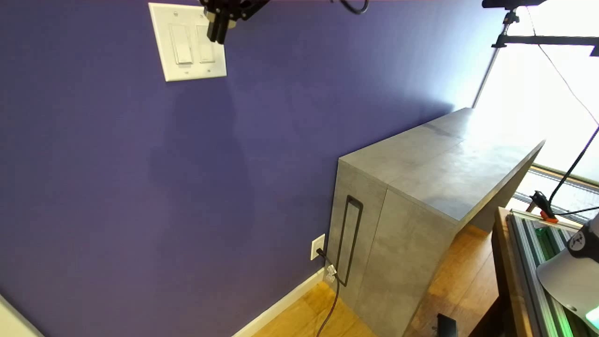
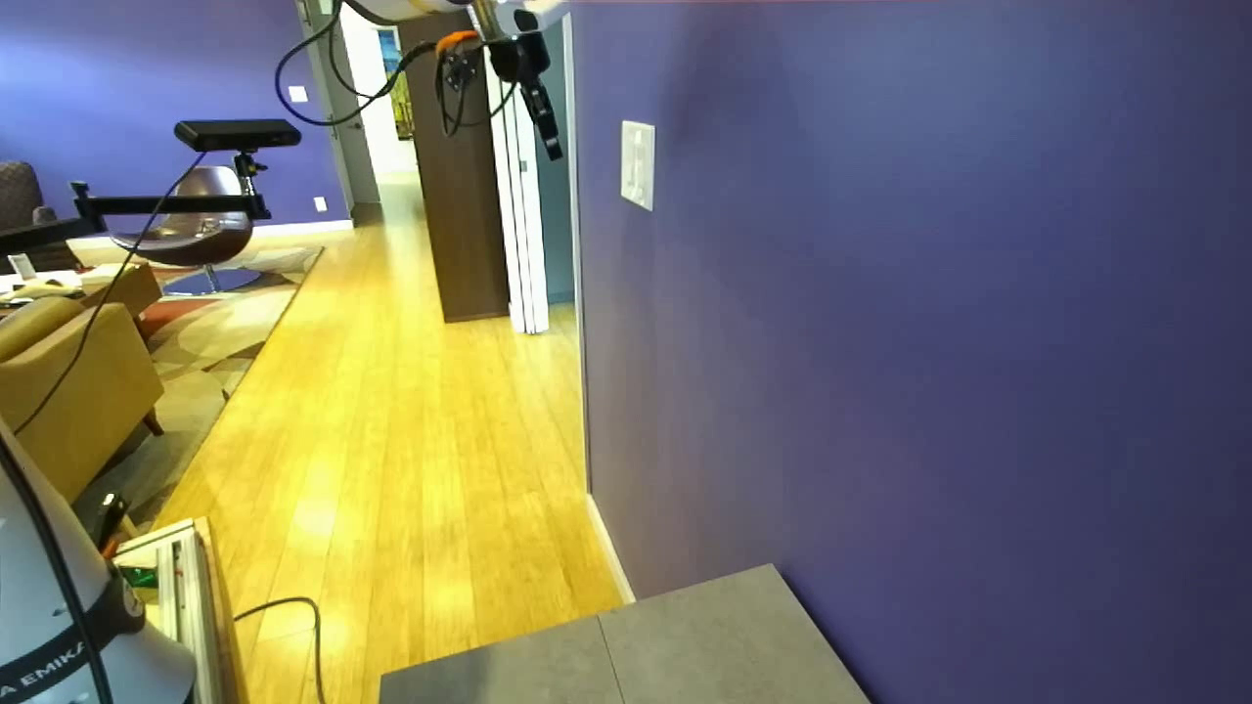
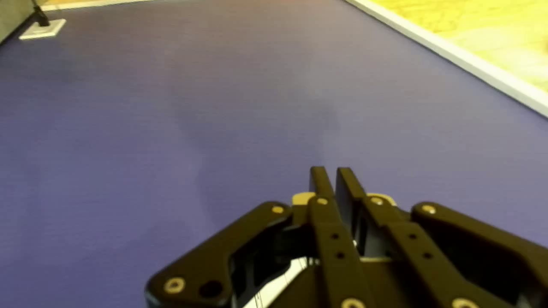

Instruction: Turn on the lights

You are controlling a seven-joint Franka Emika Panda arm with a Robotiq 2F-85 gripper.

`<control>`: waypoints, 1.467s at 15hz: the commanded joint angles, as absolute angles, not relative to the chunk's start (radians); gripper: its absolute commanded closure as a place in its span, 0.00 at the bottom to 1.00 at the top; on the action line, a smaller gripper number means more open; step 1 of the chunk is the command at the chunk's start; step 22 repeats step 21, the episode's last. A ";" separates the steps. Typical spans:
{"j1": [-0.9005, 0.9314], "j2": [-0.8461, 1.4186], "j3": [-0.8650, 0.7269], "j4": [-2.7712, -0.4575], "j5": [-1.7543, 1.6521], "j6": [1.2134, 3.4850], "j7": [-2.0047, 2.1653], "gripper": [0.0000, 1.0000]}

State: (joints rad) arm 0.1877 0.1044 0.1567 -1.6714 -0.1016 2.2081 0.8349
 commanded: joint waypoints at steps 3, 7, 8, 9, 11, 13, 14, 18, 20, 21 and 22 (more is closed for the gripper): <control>0.193 -0.080 0.177 -1.726 -0.066 1.926 0.573 0.43; 0.190 -0.195 0.193 -1.787 -0.074 1.810 0.379 0.16; 0.189 -0.229 0.196 -1.814 -0.088 1.802 0.336 0.08; 0.189 -0.261 0.197 -1.838 -0.086 1.802 0.299 0.02; 0.190 -0.332 0.196 -1.901 -0.085 1.812 0.219 0.00; 0.189 -0.401 0.193 -1.967 -0.089 1.815 0.160 0.00; 0.190 -0.435 0.188 -1.999 -0.082 1.818 0.133 0.00; 0.178 -0.431 0.193 -1.993 -0.082 1.799 0.095 0.00; 0.179 -0.464 0.184 -2.029 -0.080 1.800 0.069 0.00; 0.179 -0.471 0.183 -2.038 -0.080 1.800 0.065 0.00; 0.179 -0.471 0.183 -2.038 -0.080 1.800 0.065 0.00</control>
